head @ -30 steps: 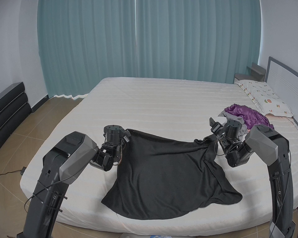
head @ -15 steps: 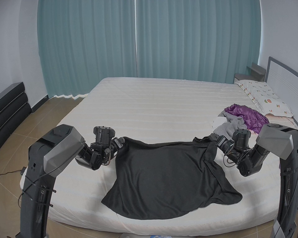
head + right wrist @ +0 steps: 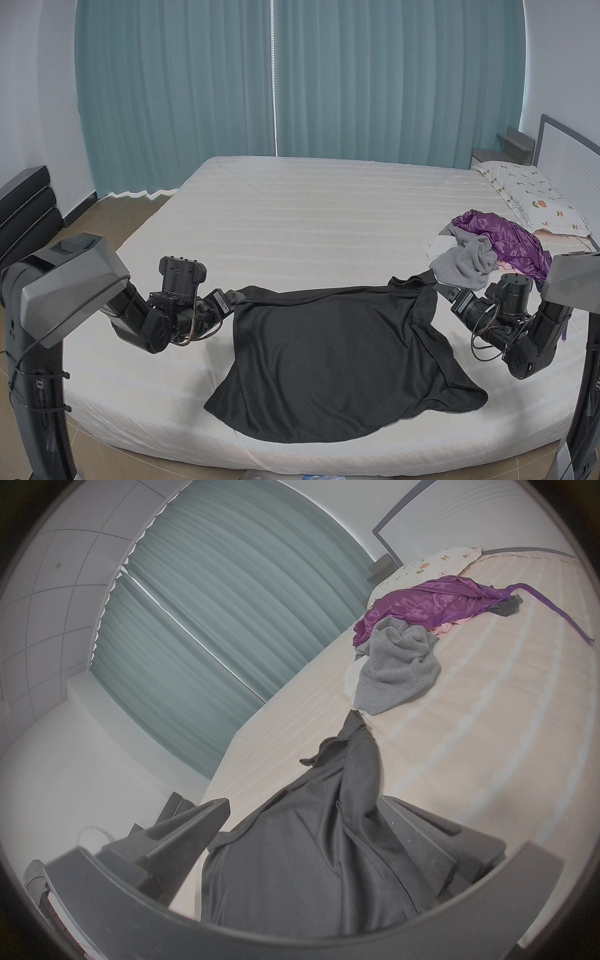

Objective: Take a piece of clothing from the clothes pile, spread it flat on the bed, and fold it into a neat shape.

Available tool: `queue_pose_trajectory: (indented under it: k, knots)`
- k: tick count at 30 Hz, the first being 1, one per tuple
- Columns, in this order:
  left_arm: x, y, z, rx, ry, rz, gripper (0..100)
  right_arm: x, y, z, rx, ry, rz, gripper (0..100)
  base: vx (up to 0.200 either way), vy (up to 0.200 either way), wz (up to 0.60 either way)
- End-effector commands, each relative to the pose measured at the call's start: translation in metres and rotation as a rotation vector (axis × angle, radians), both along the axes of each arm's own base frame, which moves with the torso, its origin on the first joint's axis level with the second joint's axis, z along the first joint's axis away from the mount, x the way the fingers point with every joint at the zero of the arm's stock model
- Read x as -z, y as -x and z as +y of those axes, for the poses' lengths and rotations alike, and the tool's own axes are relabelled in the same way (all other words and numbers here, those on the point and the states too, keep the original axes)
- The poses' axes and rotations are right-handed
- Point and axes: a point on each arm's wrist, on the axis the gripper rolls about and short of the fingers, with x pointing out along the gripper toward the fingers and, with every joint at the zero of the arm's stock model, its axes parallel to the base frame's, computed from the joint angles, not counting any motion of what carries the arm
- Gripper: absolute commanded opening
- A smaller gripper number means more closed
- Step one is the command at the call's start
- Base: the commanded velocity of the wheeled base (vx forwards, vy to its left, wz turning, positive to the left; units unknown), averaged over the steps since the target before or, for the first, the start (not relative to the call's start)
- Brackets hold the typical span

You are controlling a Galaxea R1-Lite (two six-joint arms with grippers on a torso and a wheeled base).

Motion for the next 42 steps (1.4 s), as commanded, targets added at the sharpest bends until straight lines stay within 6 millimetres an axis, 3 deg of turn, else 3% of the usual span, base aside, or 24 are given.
queue_pose_trajectory:
  k: [1, 9, 17, 30, 42]
  knots:
    - [-0.041, 0.049, 0.010, -0.018, 0.066, 0.002, 100, -0.010, 0.038, -0.003, -0.017, -0.005, 0.018, 100, 0.000, 0.000, 0.00]
    - [-0.043, 0.091, 0.015, -0.048, 0.115, 0.062, 100, 0.000, 0.067, -0.004, -0.026, 0.001, 0.074, 100, 0.000, 0.000, 0.00]
    - [-0.028, 0.110, 0.014, -0.059, 0.151, 0.048, 100, 0.003, 0.077, -0.006, -0.021, 0.003, 0.110, 100, -0.150, 0.000, 0.00]
    - [-0.009, 0.117, 0.009, -0.048, 0.144, 0.101, 100, 0.004, 0.084, -0.001, -0.035, -0.023, 0.116, 100, 0.000, 0.000, 0.00]
    - [-0.011, 0.121, 0.003, -0.039, 0.162, 0.101, 100, 0.004, 0.086, 0.001, -0.041, -0.022, 0.118, 100, 0.000, -0.200, 0.00]
